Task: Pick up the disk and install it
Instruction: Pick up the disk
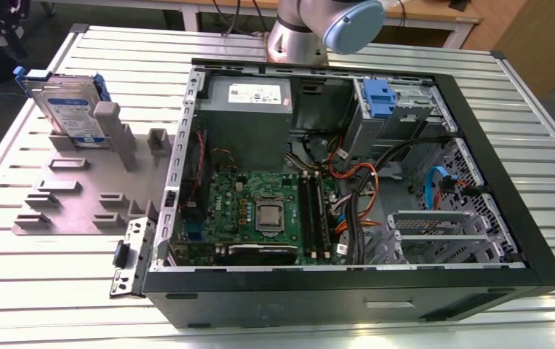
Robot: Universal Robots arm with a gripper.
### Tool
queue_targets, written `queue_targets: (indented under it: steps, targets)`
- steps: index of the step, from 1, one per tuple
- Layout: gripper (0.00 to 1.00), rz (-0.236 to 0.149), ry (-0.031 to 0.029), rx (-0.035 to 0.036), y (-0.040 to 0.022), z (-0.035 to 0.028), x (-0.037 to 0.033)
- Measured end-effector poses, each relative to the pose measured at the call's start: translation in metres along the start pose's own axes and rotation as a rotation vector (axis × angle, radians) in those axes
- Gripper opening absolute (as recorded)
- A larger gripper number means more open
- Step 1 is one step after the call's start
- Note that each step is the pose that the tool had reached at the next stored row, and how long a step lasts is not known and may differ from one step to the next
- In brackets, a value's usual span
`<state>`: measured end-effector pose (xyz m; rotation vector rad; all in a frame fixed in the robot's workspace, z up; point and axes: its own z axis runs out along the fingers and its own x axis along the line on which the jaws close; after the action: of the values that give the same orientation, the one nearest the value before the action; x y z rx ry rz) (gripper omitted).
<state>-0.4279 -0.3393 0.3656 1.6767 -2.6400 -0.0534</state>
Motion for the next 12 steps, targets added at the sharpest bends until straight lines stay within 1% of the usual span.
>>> queue_targets:
  steps: [3, 12]
  targets:
    - [0.11, -0.041, 0.0007, 0.0016, 0.0, 0.001, -0.0001]
    - [0.11, -0.203, 0.0052, 0.0032, -0.0001, 0.0047, 0.0]
